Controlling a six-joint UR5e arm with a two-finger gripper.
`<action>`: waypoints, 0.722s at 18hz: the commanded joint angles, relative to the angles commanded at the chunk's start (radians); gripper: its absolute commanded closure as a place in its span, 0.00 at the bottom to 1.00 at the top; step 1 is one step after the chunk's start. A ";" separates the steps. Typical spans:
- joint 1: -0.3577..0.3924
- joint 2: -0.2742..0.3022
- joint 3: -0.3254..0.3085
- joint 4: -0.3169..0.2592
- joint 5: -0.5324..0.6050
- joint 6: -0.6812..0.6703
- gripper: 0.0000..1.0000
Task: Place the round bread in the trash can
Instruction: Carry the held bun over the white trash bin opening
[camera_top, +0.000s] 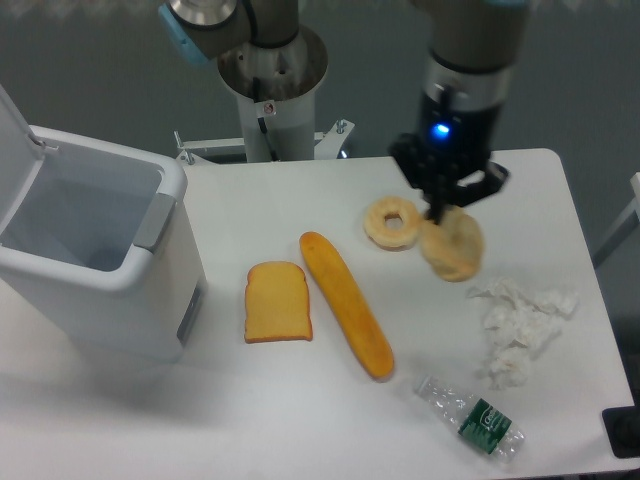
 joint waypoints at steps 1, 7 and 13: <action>-0.018 0.022 -0.015 0.000 -0.012 -0.023 1.00; -0.164 0.082 -0.046 0.003 -0.055 -0.152 1.00; -0.325 0.111 -0.078 0.092 -0.103 -0.339 1.00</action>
